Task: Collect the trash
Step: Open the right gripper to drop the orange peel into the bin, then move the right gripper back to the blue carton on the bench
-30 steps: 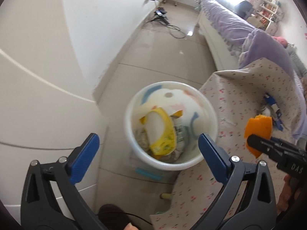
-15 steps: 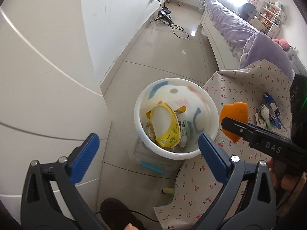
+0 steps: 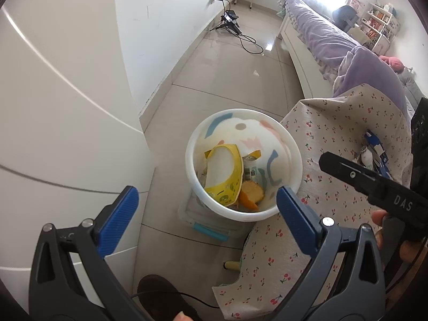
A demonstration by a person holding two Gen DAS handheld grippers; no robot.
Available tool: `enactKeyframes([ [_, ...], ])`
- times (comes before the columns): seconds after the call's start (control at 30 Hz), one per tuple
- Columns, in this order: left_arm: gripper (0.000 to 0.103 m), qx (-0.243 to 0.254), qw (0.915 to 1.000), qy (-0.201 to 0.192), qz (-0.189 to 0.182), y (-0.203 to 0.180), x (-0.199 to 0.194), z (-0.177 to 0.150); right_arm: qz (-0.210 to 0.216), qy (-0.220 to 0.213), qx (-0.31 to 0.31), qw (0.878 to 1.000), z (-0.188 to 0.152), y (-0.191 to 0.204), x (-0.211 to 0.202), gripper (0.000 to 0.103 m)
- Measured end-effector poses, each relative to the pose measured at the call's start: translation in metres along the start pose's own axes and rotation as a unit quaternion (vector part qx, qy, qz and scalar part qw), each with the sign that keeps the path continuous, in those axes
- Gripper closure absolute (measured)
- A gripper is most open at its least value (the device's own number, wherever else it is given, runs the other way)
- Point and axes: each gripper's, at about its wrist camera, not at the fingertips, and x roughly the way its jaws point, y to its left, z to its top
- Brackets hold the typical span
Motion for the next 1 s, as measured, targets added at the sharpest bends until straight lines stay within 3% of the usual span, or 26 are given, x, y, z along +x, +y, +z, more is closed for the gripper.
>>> enactKeyframes([
  [0.3, 0.001, 0.011, 0.9999, -0.003, -0.010, -0.014, -0.004, -0.001, -0.027, 0.005, 0.016, 0.999, -0.006, -0.017, -0.031, 0.012],
  [1.0, 0.001, 0.047, 0.9980, -0.011, -0.040, -0.064, -0.008, -0.003, -0.046, -0.021, 0.017, 0.999, -0.030, -0.063, -0.088, 0.012],
])
